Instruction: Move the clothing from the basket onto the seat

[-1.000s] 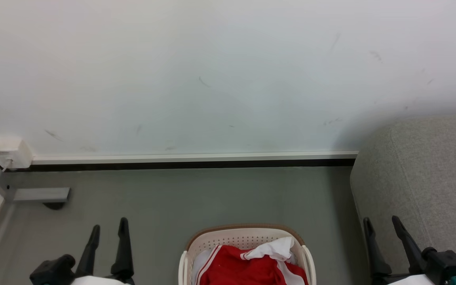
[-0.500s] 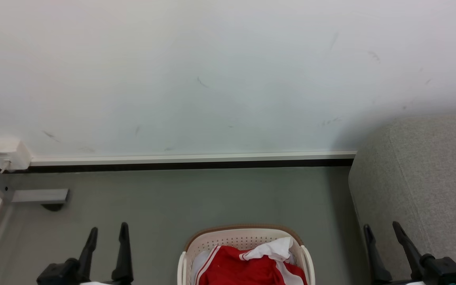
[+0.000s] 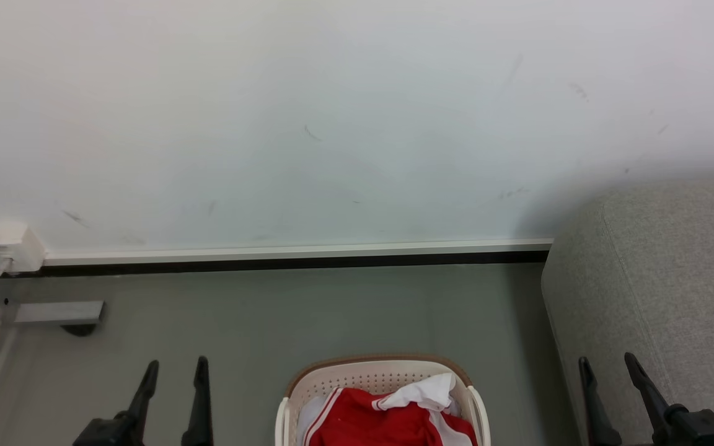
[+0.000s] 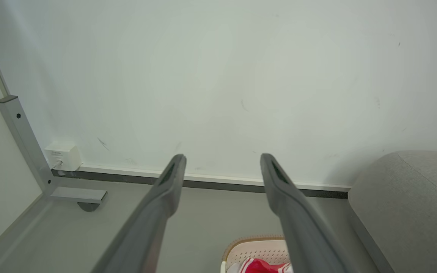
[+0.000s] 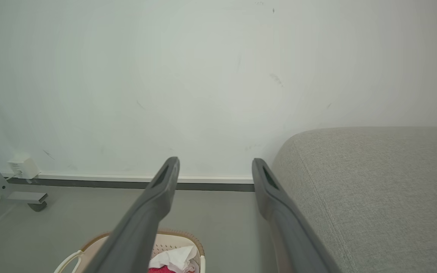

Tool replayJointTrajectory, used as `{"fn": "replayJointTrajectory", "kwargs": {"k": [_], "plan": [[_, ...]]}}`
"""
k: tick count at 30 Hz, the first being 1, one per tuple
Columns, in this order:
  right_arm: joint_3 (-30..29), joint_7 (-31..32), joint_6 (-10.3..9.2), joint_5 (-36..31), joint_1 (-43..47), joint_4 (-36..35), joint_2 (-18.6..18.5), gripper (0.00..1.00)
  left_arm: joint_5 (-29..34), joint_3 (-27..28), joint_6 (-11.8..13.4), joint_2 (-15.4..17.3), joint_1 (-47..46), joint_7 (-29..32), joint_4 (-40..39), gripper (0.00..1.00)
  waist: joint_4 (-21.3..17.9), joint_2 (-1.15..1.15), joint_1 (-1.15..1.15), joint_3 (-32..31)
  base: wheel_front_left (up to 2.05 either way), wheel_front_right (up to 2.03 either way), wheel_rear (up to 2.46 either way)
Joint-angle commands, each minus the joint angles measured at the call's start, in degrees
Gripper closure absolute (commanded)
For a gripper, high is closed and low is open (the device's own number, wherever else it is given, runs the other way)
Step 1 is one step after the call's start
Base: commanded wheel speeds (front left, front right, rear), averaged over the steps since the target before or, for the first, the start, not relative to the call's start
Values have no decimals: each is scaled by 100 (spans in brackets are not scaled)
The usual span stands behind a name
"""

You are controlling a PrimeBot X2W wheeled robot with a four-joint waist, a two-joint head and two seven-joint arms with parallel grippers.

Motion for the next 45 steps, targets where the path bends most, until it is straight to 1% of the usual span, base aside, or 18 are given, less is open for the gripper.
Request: {"fn": "replayJointTrajectory", "kwargs": {"k": [1,8,16,35,45], "plan": [[-14,-59,-11,-104,84,44,-40,0,112,24,3,46,85,-53,4,0,-4,0,0,-4,0,0,0],[-19,-115,-12,-302,100,95,-42,0,284,44,-16,47,86,-103,52,0,-33,0,0,-6,0,0,0],[-48,-105,-12,-215,73,113,-42,0,179,79,-19,46,71,-95,116,0,-48,0,0,12,0,0,0],[5,-105,-12,-140,33,107,-41,0,161,127,-48,45,72,-95,203,0,-60,0,0,39,0,0,0],[114,-105,-12,-95,-33,74,-40,0,209,155,-86,45,55,-95,222,0,-229,0,0,145,0,0,0]]}}
